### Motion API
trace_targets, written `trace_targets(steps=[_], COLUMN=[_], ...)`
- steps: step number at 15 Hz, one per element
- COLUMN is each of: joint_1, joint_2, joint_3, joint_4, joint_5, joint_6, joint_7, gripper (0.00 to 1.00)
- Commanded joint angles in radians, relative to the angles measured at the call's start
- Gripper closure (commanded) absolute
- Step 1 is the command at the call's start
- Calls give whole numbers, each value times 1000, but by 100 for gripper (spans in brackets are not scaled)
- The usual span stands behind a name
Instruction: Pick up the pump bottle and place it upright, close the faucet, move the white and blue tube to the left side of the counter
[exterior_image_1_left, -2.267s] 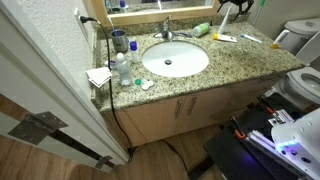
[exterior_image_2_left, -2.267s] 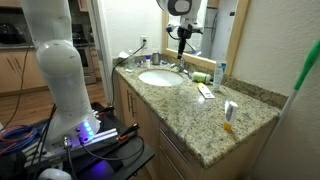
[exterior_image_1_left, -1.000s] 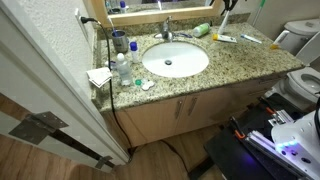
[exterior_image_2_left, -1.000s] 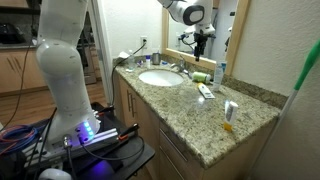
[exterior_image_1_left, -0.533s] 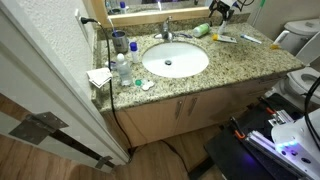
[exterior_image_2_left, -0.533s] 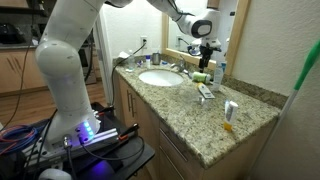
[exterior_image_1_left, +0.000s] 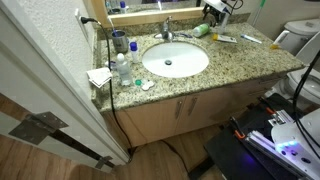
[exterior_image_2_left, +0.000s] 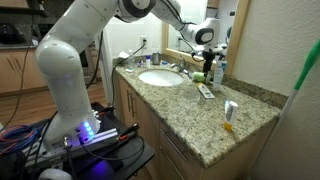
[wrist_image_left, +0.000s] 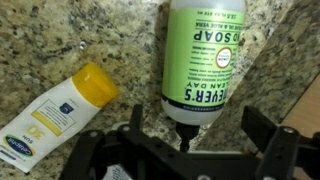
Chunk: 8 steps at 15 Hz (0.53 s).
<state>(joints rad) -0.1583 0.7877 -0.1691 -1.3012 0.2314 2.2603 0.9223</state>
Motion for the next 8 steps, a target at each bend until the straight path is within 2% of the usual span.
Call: trace_targets(steps=[1, 8], joint_1=[14, 28], joint_2=[83, 115], joint_3=[-13, -4], joint_4=[109, 143], joint_5=[-38, -61], joint_6=[-19, -26], joint_7=[32, 25], gripper=[0, 0])
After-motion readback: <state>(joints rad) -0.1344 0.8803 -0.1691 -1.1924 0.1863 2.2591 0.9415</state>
